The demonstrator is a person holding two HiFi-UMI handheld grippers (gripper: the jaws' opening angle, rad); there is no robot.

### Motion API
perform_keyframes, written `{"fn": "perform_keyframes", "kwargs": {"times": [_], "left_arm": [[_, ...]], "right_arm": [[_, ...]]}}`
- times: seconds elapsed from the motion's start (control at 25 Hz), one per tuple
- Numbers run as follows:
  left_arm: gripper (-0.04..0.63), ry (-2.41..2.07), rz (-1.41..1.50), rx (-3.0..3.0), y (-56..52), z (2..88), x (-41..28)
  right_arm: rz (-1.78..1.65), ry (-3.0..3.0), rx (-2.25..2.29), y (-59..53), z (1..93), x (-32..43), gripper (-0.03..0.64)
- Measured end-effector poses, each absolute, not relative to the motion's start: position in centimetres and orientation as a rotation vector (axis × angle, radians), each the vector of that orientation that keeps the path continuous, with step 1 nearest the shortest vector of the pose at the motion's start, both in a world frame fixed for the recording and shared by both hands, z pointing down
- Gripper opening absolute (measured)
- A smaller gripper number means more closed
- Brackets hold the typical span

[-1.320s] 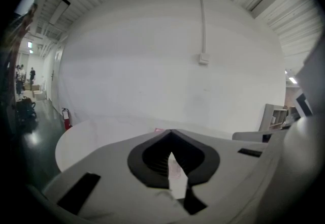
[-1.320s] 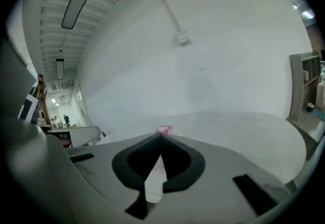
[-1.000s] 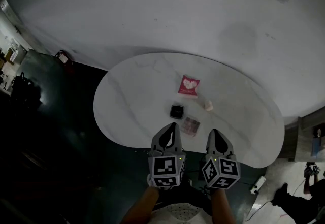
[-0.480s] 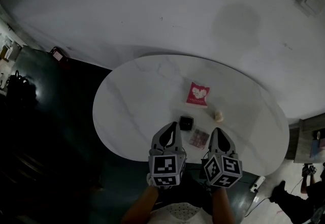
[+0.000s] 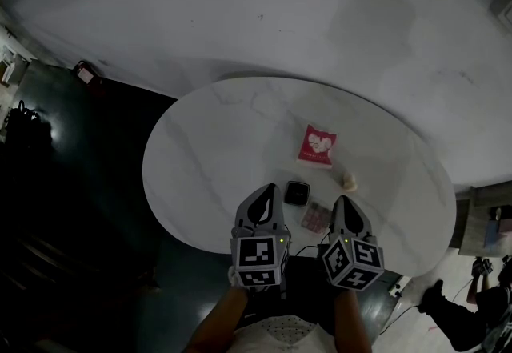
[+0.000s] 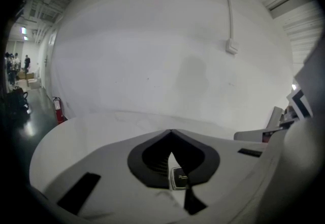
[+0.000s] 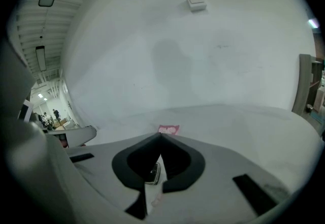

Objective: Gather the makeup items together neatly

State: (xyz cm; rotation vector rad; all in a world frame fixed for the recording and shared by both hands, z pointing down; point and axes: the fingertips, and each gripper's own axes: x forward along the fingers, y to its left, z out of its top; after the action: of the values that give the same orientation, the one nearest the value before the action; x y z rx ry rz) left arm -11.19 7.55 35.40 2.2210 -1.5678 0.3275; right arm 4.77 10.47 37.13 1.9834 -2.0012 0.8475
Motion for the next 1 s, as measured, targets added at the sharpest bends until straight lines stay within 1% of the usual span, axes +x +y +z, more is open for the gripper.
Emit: {"fn": "perform_keyframes", "kwargs": {"times": [0.76, 1.0], "left_arm": [[0.029, -1.619, 0.419, 2.132, 3.3, 37.2, -6.9], [0.029, -1.628, 0.471, 2.128, 1.5, 38.0, -4.9]], "right_arm": [[0.945, -2.018, 1.847, 5.2, 39.4, 8.2, 0.012], [0.917, -2.052, 1.785, 2.5, 39.9, 9.0, 0.017]]}}
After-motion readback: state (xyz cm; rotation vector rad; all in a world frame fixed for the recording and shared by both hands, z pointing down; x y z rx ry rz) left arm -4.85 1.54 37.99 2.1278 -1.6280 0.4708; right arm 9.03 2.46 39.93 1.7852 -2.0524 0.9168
